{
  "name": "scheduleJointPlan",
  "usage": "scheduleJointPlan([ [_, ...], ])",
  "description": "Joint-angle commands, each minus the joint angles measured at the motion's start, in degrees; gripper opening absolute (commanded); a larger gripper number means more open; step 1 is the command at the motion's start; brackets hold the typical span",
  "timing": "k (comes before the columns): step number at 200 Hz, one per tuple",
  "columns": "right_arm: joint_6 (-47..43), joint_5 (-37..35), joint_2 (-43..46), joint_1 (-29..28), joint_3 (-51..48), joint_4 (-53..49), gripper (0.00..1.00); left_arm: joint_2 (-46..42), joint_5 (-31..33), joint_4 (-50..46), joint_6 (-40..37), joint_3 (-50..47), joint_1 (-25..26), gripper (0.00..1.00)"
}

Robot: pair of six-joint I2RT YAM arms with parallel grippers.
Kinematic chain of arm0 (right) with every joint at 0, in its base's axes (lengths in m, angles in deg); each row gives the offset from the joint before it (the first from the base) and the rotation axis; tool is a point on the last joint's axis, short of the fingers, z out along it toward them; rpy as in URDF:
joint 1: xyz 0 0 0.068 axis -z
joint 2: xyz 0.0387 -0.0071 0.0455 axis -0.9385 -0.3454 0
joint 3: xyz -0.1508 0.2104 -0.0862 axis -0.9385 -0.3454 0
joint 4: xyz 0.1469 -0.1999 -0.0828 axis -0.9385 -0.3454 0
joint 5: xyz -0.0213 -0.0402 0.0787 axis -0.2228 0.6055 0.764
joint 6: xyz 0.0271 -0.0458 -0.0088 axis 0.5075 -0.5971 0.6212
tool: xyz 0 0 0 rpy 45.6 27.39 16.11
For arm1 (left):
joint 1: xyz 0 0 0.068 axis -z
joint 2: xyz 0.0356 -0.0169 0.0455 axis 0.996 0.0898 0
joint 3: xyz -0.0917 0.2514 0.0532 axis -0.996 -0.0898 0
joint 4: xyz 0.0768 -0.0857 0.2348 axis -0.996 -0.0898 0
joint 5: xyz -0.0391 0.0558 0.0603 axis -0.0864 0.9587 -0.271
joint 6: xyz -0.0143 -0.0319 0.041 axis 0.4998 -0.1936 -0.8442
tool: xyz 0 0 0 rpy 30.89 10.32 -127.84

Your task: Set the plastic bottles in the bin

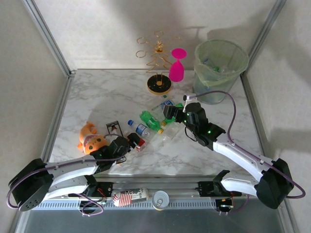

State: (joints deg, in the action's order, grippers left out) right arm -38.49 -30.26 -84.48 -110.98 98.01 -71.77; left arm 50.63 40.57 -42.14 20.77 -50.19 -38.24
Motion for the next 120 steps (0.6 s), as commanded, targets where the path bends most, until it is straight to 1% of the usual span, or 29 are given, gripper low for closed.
scheduleJointPlan([
  [1, 1.0, -0.8, 1.5, -0.4, -1.3, 1.5, 0.99, 3.1, 1.2, 0.5, 1.4, 3.1, 0.8, 1.00],
  [31, 1.0, -0.6, 2.4, -0.4, -2.6, 1.5, 0.99, 7.8, 1.5, 0.2, 1.7, 5.3, 1.1, 0.99],
  [77, 0.3, -2.5, 3.9, -0.4, -3.9, 0.8, 0.99, 11.5, 1.8, 2.7, 3.6, 5.7, 1.3, 0.89],
  [120, -0.2, -3.8, 4.9, -0.4, -5.0, 0.7, 0.99, 14.7, 2.3, 3.3, 3.2, 7.1, 1.3, 0.85],
])
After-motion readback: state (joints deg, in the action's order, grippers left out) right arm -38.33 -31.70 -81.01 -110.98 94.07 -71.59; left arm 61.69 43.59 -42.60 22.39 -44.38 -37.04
